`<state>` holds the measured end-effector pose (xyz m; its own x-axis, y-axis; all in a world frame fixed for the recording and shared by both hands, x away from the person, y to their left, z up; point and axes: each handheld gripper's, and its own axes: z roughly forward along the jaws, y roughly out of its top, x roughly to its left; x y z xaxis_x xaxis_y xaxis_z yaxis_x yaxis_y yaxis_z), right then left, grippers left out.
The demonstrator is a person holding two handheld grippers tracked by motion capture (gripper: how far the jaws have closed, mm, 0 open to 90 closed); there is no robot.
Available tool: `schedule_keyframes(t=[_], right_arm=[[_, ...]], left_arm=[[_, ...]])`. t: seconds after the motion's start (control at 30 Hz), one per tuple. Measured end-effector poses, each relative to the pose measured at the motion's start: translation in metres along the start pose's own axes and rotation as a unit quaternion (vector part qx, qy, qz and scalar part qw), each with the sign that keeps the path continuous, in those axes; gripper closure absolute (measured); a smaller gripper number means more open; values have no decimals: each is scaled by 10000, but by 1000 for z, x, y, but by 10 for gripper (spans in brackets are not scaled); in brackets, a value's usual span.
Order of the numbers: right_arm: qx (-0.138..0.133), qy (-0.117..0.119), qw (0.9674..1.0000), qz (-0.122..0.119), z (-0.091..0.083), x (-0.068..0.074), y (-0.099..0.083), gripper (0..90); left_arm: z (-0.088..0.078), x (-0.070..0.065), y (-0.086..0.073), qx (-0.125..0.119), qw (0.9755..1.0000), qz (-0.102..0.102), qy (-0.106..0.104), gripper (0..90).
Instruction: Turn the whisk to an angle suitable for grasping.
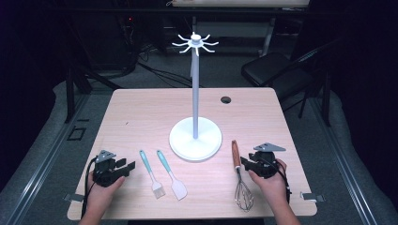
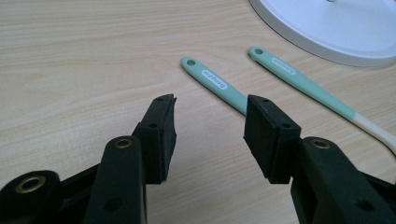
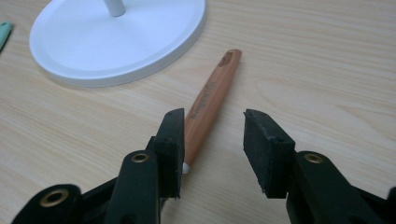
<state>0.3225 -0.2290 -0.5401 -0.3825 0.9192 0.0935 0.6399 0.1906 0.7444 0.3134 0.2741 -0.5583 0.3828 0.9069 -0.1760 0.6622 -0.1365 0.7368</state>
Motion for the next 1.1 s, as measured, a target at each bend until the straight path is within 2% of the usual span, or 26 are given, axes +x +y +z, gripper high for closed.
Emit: schedule_keyframes(t=[0.03, 0.1, 0.17, 0.2, 0.27, 0.37, 0.5, 0.57, 0.6, 0.67, 0.7, 0.83, 0.9, 0.93, 1.1], right_arm=[[86, -7, 10000, -37, 1, 3, 2, 585], [301, 25, 9995, 49, 6, 7, 3, 585], [321, 70, 9994, 133, 8, 8, 3, 586], [461, 67, 9987, 188, 14, 8, 4, 586], [474, 49, 9987, 200, 17, 8, 4, 585], [656, 108, 9971, 374, 24, 9, 7, 585], [833, 103, 9956, 419, 30, 11, 12, 585], [1037, 48, 9931, 539, 35, 13, 15, 586], [1106, -24, 9925, 511, 36, 13, 15, 587], [1147, -34, 9919, 546, 37, 14, 16, 587], [1301, -15, 9896, 609, 39, 15, 16, 587], [1507, -28, 9866, 626, 43, 18, 17, 587], [1501, -73, 9867, 621, 45, 19, 17, 588], [1627, -124, 9849, 576, 46, 19, 18, 599], [1670, -202, 9843, 528, 48, 21, 18, 615]], left_arm=[[0, 0, 0, -14, 10000, 3, -10, 530], [0, 0, 0, 5, 10000, 5, -22, 528], [0, 0, -1, 7, 10000, 1, -14, 527], [1, 0, -1, 5, 10000, 1, -27, 518], [1, 0, -1, 13, 10000, 9, -12, 516], [1, 0, -1, 15, 10000, 12, -14, 514], [2, 0, -1, 37, 10000, -3, -57, 512], [2, 0, -1, 86, 9999, -50, -115, 512], [3, 0, -2, 50, 9999, -49, -135, 512], [3, -1, -2, 56, 9999, -32, -135, 512], [3, -1, -2, 50, 9999, -43, -143, 512], [3, -1, -2, 52, 9998, -58, -184, 512], [1, 0, -1, 113, 9996, -80, -241, 511], [2, -1, -2, 104, 9996, -93, -250, 511], [3, -1, -2, 60, 9996, -87, -257, 508]])
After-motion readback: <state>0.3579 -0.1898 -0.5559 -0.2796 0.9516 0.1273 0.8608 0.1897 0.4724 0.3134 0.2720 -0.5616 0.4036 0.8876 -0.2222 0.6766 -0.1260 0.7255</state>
